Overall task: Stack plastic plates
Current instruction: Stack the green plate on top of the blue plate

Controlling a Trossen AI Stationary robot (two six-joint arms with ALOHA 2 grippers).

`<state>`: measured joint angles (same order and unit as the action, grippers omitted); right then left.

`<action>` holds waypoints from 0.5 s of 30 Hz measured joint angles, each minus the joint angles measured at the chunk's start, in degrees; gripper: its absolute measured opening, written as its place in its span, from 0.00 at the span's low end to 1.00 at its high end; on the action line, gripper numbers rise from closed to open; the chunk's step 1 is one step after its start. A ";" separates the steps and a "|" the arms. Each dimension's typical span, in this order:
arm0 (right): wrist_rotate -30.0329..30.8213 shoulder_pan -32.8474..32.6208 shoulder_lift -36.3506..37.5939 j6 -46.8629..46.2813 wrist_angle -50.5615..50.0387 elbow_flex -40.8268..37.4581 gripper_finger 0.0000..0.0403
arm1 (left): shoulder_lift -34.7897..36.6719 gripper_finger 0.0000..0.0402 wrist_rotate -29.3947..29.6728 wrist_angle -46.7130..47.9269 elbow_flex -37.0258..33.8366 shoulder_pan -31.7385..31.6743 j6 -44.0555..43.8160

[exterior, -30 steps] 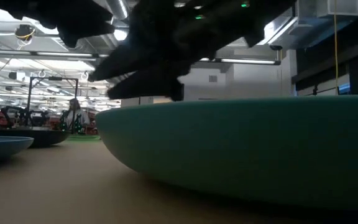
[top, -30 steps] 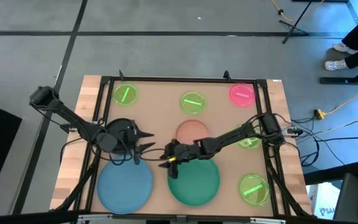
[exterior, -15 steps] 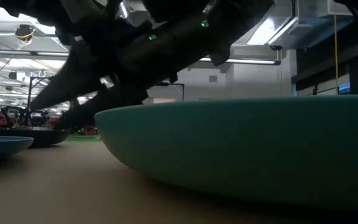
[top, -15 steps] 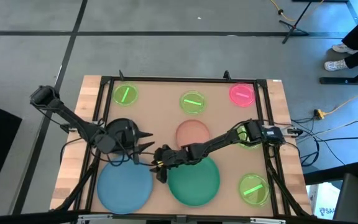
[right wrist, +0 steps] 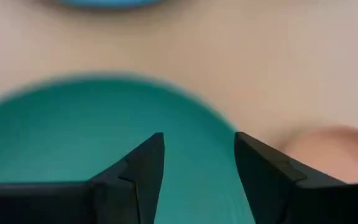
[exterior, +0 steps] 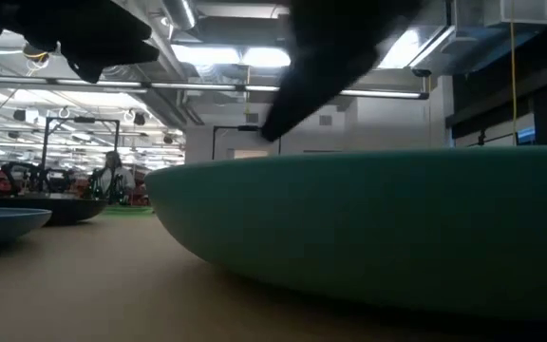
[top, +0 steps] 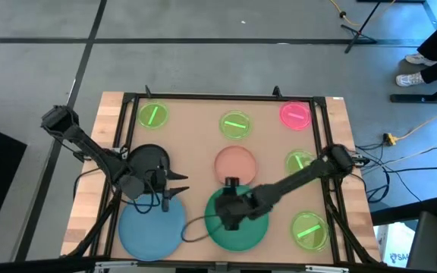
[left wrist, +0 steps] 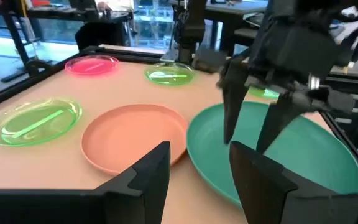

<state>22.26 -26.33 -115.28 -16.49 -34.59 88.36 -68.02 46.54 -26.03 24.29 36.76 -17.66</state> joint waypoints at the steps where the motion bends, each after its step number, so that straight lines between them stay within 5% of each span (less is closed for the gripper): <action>1: 0.38 -0.88 1.47 -1.01 -0.86 -1.48 0.46 | -0.89 0.40 0.53 -0.91 0.00 -0.18 0.05; 15: 6.68 -11.43 26.77 -33.99 -2.92 -32.23 0.46 | -5.88 0.40 -3.77 -8.81 0.00 -6.18 -0.13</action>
<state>28.94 -37.76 -88.51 -50.48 -37.51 56.12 -73.91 42.78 -34.84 24.29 30.58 -17.79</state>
